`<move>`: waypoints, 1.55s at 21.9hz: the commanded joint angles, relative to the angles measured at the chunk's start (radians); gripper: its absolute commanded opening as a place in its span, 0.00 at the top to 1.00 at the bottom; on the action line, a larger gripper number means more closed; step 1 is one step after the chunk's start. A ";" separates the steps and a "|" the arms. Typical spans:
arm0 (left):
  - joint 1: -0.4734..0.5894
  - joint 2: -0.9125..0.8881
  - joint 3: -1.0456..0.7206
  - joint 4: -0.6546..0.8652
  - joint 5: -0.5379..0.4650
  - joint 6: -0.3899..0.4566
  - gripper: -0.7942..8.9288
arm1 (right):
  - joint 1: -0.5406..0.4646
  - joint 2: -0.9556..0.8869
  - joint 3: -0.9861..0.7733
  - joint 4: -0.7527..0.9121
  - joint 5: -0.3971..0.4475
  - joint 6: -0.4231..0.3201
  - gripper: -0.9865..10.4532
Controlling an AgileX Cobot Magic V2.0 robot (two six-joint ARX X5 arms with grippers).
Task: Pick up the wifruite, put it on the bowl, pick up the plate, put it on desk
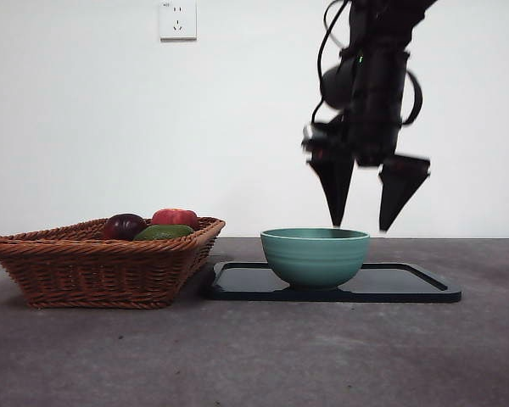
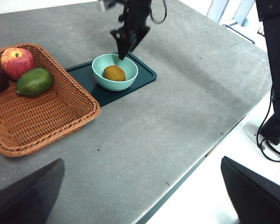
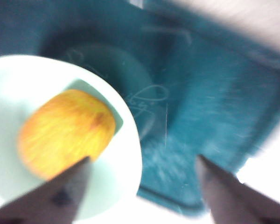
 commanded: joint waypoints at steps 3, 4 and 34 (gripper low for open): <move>-0.011 0.000 0.012 0.011 0.001 0.002 0.37 | 0.013 -0.154 0.075 -0.093 0.002 0.010 0.43; -0.011 0.000 0.012 0.012 0.001 0.002 0.37 | 0.017 -0.207 0.061 -0.093 0.002 0.009 0.43; -0.011 0.000 0.012 0.117 0.001 -0.024 0.37 | 0.097 -1.851 -1.111 0.085 -0.157 0.161 0.43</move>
